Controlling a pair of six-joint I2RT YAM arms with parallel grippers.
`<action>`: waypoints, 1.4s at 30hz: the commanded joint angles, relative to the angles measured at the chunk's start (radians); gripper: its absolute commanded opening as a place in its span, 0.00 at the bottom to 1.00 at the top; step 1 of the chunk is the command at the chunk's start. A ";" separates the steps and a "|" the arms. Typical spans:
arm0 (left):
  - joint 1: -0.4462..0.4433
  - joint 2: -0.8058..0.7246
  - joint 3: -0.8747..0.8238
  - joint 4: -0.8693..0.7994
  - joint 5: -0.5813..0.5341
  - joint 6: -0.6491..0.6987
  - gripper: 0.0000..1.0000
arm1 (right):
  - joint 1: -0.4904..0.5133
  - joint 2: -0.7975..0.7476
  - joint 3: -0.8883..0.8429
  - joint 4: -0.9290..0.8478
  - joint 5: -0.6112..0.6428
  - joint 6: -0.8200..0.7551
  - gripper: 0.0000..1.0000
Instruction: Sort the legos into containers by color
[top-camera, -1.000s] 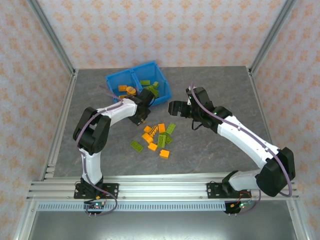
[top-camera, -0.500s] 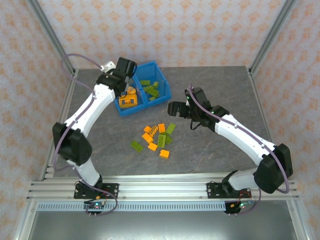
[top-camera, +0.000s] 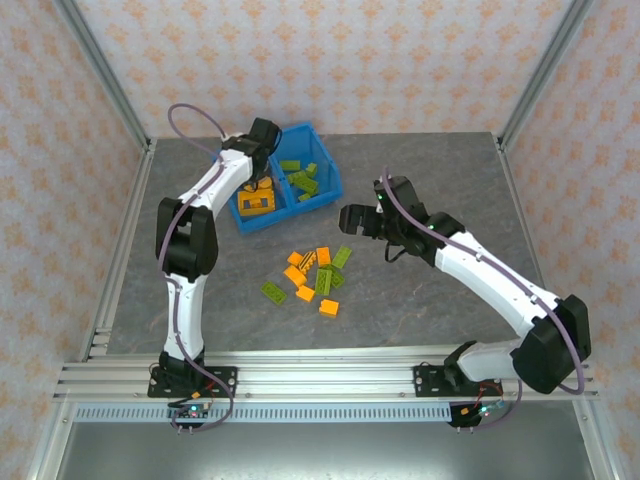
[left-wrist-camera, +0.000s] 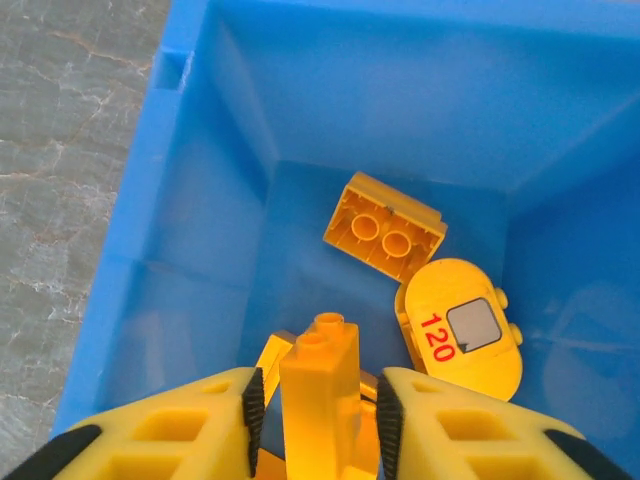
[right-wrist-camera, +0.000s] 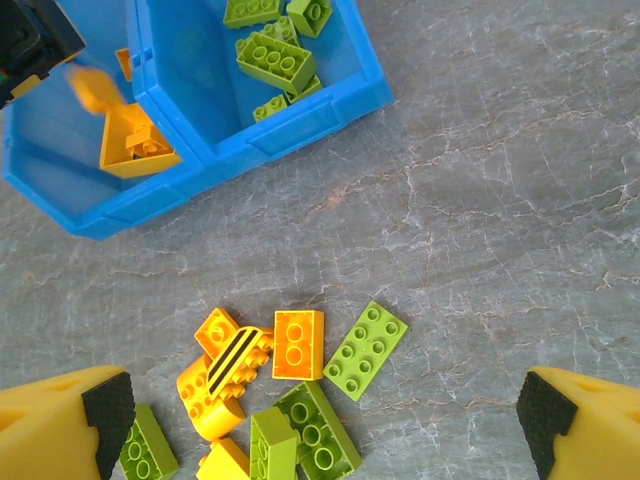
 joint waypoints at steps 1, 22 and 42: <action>0.008 -0.056 0.036 -0.054 -0.048 -0.005 0.43 | -0.002 -0.017 0.013 -0.022 0.026 0.011 0.99; -0.338 -0.795 -0.711 -0.001 0.266 -0.037 0.42 | -0.001 0.184 0.093 0.040 0.011 0.005 0.99; -0.526 -0.518 -0.910 0.225 0.350 -0.216 0.53 | -0.001 0.187 0.060 0.029 0.033 0.016 0.99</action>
